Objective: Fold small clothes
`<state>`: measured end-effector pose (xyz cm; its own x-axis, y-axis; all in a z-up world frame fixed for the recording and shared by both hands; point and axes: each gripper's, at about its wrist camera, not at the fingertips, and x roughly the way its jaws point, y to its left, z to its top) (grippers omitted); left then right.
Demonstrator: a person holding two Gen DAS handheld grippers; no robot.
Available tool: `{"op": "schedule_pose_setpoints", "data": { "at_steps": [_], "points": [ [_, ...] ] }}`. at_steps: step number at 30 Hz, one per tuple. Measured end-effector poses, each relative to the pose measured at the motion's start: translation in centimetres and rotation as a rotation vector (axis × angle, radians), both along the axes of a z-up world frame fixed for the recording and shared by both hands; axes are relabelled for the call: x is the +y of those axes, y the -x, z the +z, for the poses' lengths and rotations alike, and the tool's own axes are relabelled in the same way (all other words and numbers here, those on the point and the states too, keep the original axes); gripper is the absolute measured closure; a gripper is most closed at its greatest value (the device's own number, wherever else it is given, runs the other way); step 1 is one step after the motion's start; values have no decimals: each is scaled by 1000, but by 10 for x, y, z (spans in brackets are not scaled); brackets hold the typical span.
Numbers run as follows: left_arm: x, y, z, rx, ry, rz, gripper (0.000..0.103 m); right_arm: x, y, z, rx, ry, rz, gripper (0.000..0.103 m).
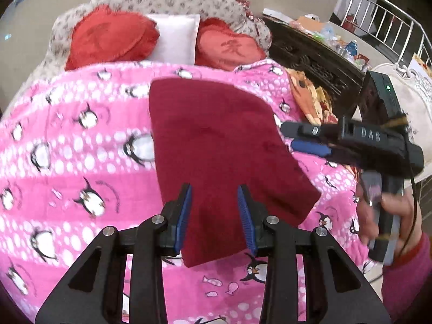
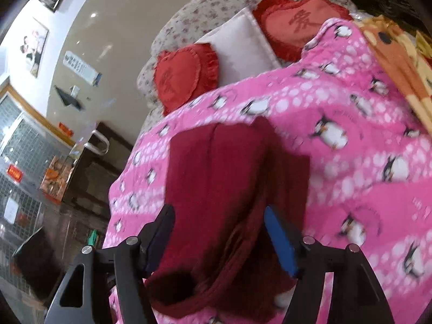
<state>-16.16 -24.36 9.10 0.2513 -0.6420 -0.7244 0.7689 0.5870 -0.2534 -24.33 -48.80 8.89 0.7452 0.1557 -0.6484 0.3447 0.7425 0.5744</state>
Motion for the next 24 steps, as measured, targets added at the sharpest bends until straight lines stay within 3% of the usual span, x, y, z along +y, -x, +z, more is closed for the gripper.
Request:
{"op": "schedule_pose_setpoints", "data": {
  "at_steps": [2,4,5,6,9,11,13,18,21,24],
  "points": [
    [-5,4,-8,3,-20,-4,69,10,-5,-13,60,-4,-3,37],
    [-7,10,-15,4,-37,-15,69,18,-10,-29,88,-49,26,52],
    [-6,14,-17,2,-42,-16,69,21,-8,-30,76,-49,39,64],
    [-7,16,-21,3,-41,-19,69,24,-8,-27,76,-10,35,68],
    [-10,17,-33,29,-64,-28,69,37,4,-25,128,237,22,70],
    [-13,16,-41,43,-84,-22,69,30,8,-51,186,213,8,70],
    [-14,16,-40,28,-89,-8,69,23,14,-57,153,165,-4,70],
    [-9,14,-18,-53,-64,43,69,24,24,-16,94,195,-31,70],
    [-14,6,-14,-61,-65,62,69,33,22,10,18,229,-15,70],
    [-22,1,-17,-65,-72,81,69,35,4,20,5,275,10,70]
  ]
}}
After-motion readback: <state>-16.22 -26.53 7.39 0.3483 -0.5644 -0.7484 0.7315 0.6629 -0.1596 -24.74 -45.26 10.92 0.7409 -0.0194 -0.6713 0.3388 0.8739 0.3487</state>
